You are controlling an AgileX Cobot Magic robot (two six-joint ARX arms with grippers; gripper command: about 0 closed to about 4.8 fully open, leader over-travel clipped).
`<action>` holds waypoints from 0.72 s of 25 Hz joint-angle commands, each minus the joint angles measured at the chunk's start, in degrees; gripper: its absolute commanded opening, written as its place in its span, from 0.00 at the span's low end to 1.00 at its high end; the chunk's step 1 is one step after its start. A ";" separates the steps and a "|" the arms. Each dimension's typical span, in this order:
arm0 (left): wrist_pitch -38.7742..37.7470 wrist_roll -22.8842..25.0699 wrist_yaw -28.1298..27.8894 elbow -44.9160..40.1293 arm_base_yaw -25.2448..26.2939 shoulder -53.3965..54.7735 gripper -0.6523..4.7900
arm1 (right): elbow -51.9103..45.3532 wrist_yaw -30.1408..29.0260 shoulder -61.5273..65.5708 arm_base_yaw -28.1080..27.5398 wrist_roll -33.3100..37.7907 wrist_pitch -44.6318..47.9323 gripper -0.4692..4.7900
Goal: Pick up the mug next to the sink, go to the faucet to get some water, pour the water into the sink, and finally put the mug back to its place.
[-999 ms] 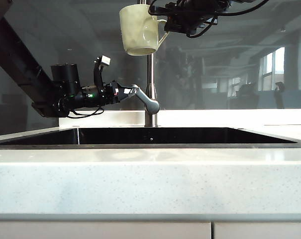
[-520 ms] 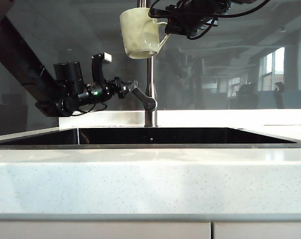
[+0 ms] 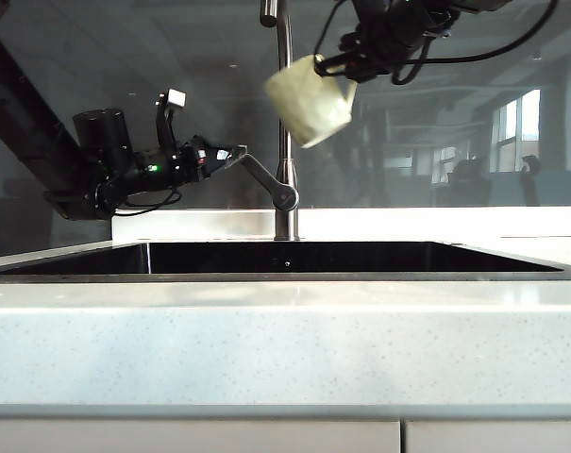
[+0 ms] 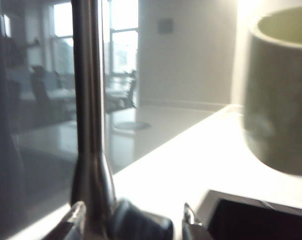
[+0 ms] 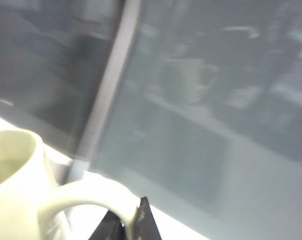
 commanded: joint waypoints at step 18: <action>12.39 -19.32 17.46 0.11 2.86 -0.39 0.57 | 0.92 -0.20 -1.29 1.36 -74.03 4.13 0.09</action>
